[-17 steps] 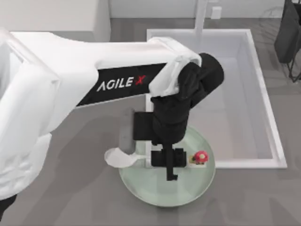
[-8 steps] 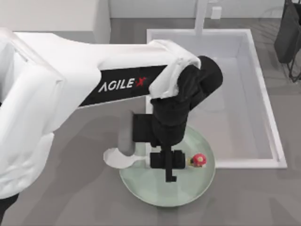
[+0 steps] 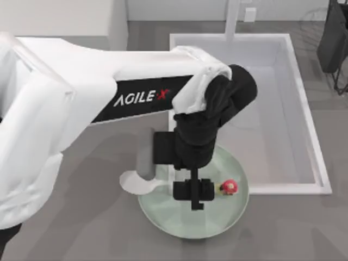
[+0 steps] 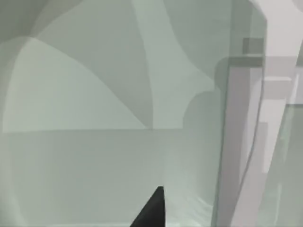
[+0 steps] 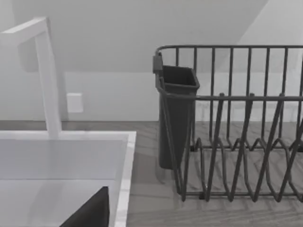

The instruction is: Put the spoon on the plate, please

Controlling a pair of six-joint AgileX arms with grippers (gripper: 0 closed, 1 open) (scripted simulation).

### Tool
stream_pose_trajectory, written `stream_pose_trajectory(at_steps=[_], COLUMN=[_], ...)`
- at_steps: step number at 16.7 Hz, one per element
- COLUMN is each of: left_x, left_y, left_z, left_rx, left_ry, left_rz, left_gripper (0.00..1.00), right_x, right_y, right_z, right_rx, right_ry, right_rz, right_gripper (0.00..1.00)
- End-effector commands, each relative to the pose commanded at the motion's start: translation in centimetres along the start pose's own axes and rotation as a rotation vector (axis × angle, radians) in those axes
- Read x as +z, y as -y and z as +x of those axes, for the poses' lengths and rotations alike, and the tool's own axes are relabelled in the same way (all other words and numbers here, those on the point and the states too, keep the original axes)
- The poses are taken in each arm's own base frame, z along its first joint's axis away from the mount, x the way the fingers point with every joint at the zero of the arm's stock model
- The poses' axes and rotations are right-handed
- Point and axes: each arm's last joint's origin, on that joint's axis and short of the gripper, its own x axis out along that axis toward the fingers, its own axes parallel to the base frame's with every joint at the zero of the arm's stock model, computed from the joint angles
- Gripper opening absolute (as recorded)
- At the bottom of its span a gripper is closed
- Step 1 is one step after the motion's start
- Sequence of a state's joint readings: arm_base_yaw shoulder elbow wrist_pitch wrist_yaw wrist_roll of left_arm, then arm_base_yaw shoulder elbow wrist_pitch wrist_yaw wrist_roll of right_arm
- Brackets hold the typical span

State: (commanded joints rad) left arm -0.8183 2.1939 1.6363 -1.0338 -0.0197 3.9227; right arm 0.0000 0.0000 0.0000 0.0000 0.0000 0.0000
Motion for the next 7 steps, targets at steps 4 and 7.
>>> stream_pose_trajectory(at_steps=[4,7], left_x=[0.00,0.00], left_y=[0.00,0.00], left_z=[0.00,0.00], left_rx=[0.000,0.000], left_ry=[0.000,0.000], left_rz=[0.000,0.000], left_gripper=[1.00,1.00], right_x=[0.00,0.00], right_y=[0.00,0.00], right_z=[0.00,0.00], right_rx=[0.000,0.000], right_ry=[0.000,0.000], right_rz=[0.000,0.000], right_gripper=[1.00,1.00])
